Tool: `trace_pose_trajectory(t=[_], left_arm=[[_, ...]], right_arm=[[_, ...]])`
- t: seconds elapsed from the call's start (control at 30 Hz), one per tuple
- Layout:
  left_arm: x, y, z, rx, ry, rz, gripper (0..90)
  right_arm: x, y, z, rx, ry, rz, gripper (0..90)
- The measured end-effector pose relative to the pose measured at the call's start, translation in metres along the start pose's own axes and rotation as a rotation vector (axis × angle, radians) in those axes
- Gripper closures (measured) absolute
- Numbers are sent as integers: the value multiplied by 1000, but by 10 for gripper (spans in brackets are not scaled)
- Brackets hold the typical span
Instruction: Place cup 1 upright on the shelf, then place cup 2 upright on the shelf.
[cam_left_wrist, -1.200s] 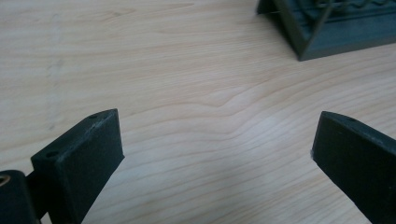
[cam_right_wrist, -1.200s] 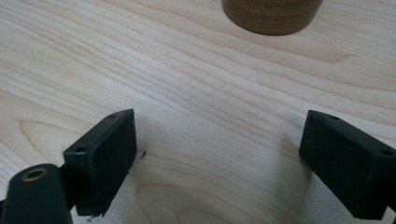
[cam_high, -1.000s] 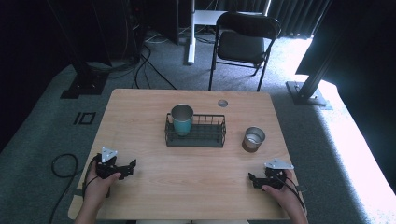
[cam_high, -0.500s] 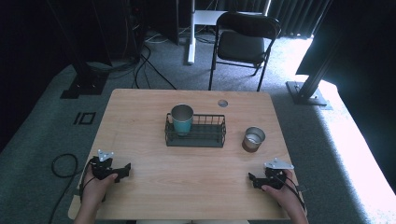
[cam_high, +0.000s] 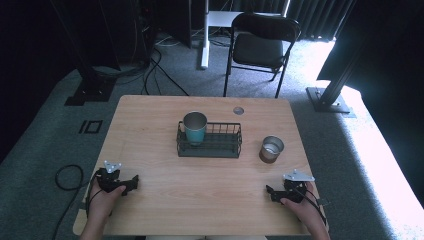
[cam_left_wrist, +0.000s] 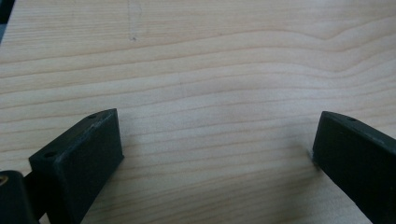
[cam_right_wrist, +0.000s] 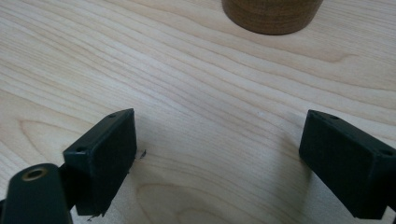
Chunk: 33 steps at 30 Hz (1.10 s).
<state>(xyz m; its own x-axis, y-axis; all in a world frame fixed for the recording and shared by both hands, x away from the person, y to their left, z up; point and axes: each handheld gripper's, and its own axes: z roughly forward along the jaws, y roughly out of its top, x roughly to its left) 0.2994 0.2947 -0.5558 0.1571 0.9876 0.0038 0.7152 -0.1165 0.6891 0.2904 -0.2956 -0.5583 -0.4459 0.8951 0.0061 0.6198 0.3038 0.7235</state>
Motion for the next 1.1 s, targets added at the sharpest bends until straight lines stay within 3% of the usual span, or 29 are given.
trace_pose_trajectory(t=[0.47, 0.77, 0.83, 1.1], left_arm=[[-1, 0, 0, -3, 7, -6, 23], [-2, 0, 0, -3, 8, -5, 23], [-2, 0, 0, -2, 8, -5, 23], [-2, 0, 0, -3, 7, -5, 23]], right_arm=[[0, 0, 0, -1, 0, 0, 109], [3, -2, -2, -3, -26, 26, 122], [3, -2, -2, -12, -24, 55, 123], [0, -1, -5, -11, -19, 48, 123]])
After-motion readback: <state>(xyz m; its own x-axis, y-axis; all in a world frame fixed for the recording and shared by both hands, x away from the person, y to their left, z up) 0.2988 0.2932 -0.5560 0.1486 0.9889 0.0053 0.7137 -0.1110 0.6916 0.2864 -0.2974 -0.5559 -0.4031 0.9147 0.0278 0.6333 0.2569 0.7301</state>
